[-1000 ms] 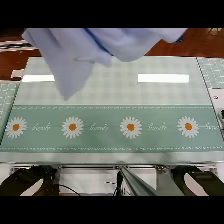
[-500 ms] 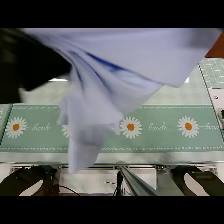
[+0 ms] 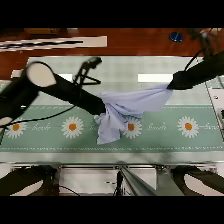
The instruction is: Fold the shirts.
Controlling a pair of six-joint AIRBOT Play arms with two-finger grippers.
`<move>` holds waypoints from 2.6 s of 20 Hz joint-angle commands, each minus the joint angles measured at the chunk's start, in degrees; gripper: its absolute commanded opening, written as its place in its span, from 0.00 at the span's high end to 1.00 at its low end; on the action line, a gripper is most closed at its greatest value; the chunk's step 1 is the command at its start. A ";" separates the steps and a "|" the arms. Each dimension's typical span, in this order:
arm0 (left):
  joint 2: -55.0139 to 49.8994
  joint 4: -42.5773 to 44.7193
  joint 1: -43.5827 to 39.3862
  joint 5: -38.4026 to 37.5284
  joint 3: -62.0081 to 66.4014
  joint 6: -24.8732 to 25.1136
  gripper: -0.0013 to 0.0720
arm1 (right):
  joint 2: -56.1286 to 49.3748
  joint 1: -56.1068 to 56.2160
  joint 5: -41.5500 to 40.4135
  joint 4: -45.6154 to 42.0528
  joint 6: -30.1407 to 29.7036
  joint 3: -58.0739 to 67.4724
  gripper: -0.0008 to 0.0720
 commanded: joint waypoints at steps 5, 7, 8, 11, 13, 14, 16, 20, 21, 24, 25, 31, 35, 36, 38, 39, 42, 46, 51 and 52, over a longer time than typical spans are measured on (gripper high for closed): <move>-9.42 -3.65 0.44 6.54 -4.63 6.58 0.69 | -8.63 0.42 -8.74 -7.58 -1.33 -4.66 0.96; -8.48 -3.93 2.03 2.69 -2.21 6.75 0.35 | -8.61 0.42 -8.81 -7.74 -1.36 -4.63 0.96; -7.85 -3.56 3.30 -0.55 -0.90 7.26 0.35 | -8.61 0.42 -8.79 -7.87 -1.40 -4.63 0.96; -4.26 2.54 8.61 -9.77 -0.17 8.00 0.35 | -8.61 0.42 -8.85 -7.98 -1.40 -4.63 0.96; -1.44 3.43 11.98 -12.92 -2.89 7.98 0.35 | -8.61 0.42 -8.85 -8.41 -1.40 -4.63 0.96; -0.04 3.21 12.92 -13.03 -5.22 8.00 0.30 | -8.61 0.42 -8.85 -8.90 -1.40 -4.63 0.96; 2.14 3.04 13.18 -12.28 -11.15 8.26 0.11 | -8.61 0.42 -8.85 -9.51 -1.40 -4.63 0.96; 2.03 -1.31 12.76 -6.73 -20.68 13.33 0.04 | -8.61 0.42 -8.81 -9.51 -1.38 -4.63 0.96; 2.03 -3.04 12.20 -4.33 -22.23 15.23 0.04 | -8.61 0.42 -8.79 -9.44 -1.38 -4.63 0.96; 1.88 -7.80 8.76 3.02 -24.11 20.72 0.00 | -8.61 0.42 -8.85 -9.25 -1.38 -4.63 0.96; 1.79 -8.94 6.99 5.81 -24.09 21.46 0.00 | -8.63 0.42 -8.85 -9.25 -1.38 -4.63 0.96; -2.91 -9.60 -1.66 19.76 -24.06 22.34 0.00 | -8.61 0.42 -8.81 -9.25 -1.36 -4.63 0.96; -6.88 -9.75 -2.10 16.76 -22.80 22.34 0.86 | -8.61 0.42 -8.81 -9.25 -1.38 -4.63 0.96; -6.82 -9.90 -1.79 15.43 -22.03 22.29 0.95 | -8.61 0.42 -8.79 -9.25 -1.38 -4.63 0.96; -5.99 -9.99 -1.20 11.82 -19.15 22.29 0.95 | -8.61 0.42 -8.72 -9.33 -1.38 -4.63 0.96; -4.98 -9.92 -0.42 9.09 -16.61 22.29 0.95 | -8.52 0.42 -8.35 -9.31 -1.38 -4.61 0.96; 2.10 -9.53 3.39 2.27 -5.70 21.81 0.95 | -5.42 0.42 -6.67 -9.53 -1.40 -3.61 0.96; 17.18 6.40 11.28 1.66 12.55 12.70 0.95 | 6.14 0.42 -7.67 -17.53 -0.72 5.33 0.96; 31.06 26.32 20.76 1.62 25.88 7.89 0.95 | 21.86 0.44 -11.78 -36.24 3.91 19.56 0.96; 32.83 26.71 21.84 1.53 26.62 7.87 0.95 | 24.22 0.42 -11.78 -37.18 4.13 21.62 0.96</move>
